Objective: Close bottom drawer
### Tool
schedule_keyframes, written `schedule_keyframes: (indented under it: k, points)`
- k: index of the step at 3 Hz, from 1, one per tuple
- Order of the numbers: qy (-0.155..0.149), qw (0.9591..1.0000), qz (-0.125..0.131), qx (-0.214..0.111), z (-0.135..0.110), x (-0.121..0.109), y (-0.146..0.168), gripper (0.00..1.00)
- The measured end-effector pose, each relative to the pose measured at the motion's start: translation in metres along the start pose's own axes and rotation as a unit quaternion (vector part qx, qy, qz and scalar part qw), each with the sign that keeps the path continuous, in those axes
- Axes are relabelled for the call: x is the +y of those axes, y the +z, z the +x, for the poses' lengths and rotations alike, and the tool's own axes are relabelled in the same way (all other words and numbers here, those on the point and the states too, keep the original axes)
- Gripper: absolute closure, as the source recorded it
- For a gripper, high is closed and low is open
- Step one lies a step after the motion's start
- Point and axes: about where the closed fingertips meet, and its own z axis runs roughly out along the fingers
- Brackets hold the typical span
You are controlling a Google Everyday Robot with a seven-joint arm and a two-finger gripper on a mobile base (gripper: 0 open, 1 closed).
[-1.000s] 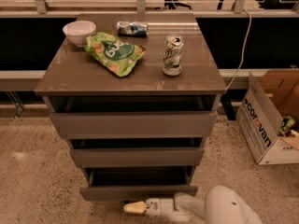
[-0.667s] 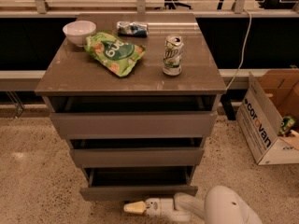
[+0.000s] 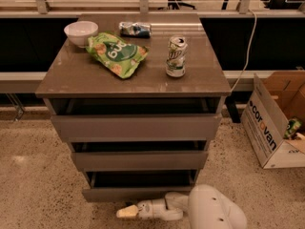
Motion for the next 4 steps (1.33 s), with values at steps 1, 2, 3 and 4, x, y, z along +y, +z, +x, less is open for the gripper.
schedule_keyframes:
  k: [1, 2, 3, 4]
  points:
    - [0.015, 0.9999, -0.004, -0.007, -0.007, -0.017, 0.004, 1.00]
    - [0.021, 0.9995, -0.012, -0.020, -0.019, -0.029, 0.004, 1.00]
    - [0.012, 0.9992, -0.022, -0.031, -0.047, -0.030, 0.004, 1.00]
    - [-0.018, 0.9981, -0.030, -0.050, -0.097, -0.012, -0.005, 1.00]
